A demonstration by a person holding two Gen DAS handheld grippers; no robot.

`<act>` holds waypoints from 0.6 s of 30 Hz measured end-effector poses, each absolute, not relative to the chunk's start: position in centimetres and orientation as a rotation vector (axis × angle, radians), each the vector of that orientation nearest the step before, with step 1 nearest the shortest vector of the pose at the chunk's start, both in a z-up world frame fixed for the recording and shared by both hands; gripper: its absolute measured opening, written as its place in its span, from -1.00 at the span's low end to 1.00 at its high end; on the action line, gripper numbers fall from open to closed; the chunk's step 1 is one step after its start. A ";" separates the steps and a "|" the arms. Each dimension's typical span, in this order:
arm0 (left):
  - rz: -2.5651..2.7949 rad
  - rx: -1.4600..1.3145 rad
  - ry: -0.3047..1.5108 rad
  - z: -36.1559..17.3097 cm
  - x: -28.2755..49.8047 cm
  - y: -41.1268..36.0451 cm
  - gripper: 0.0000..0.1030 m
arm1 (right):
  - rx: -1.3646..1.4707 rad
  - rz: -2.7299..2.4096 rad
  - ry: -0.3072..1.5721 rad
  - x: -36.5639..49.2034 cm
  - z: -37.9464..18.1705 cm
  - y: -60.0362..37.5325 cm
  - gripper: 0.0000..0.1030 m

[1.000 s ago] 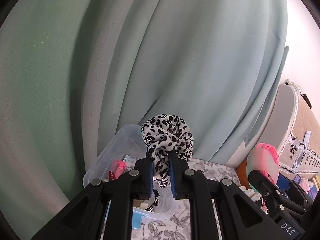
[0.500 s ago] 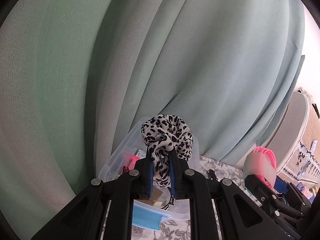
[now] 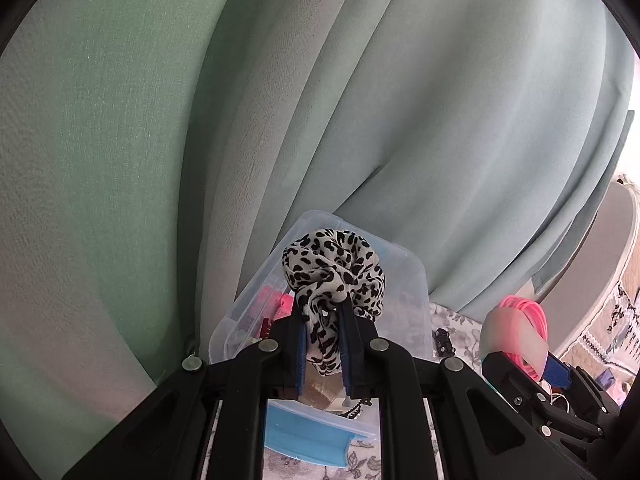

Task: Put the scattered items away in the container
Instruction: 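Lift and carry the scrunchie and hair rings over the clear box, then open both tools to drop the scrunchie and hair rings into the box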

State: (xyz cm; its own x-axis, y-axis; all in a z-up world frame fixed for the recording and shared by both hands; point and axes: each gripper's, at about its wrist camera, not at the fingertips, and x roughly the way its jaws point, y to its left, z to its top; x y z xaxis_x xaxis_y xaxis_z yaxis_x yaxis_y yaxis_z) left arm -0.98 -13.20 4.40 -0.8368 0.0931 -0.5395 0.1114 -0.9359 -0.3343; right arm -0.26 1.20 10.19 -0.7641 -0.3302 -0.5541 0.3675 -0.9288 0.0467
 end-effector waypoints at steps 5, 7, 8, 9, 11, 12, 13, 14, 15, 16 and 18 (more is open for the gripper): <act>-2.934 0.930 0.550 3.4 -1.7 -13.2 -0.73 | 0.843 -2.621 0.100 -1.3 9.4 0.9 0.36; -2.931 0.943 0.546 3.1 -1.9 -13.1 -0.73 | 0.860 -2.609 0.102 -1.9 8.8 0.7 0.36; -2.928 0.950 0.544 2.9 -2.4 -13.2 -0.73 | 0.868 -2.602 0.104 -2.4 8.5 0.7 0.36; -2.924 0.958 0.542 3.1 -3.5 -13.4 -0.73 | 0.874 -2.596 0.107 -2.4 8.5 0.6 0.36; -2.916 0.973 0.539 3.3 -5.6 -13.1 -0.73 | 0.883 -2.585 0.111 -2.7 8.1 0.4 0.36; -2.910 0.979 0.540 3.5 -6.6 -13.1 -0.73 | 0.887 -2.578 0.112 -2.9 7.9 0.2 0.36; -2.906 0.985 0.541 3.4 -6.9 -13.0 -0.73 | 0.892 -2.571 0.115 -2.9 8.0 0.1 0.36; -2.903 0.989 0.542 3.7 -7.3 -13.1 -0.73 | 0.897 -2.564 0.118 -3.2 7.8 0.0 0.36; -2.901 0.991 0.542 3.4 -7.4 -13.5 -0.73 | 0.900 -2.557 0.122 -3.2 7.6 -0.2 0.36; -2.900 0.993 0.541 2.8 -7.1 -13.9 -0.73 | 0.903 -2.551 0.126 -3.3 7.5 -0.3 0.36; -2.901 0.997 0.537 3.6 -5.8 -14.1 -0.73 | 0.908 -2.544 0.131 -3.5 7.3 -0.5 0.36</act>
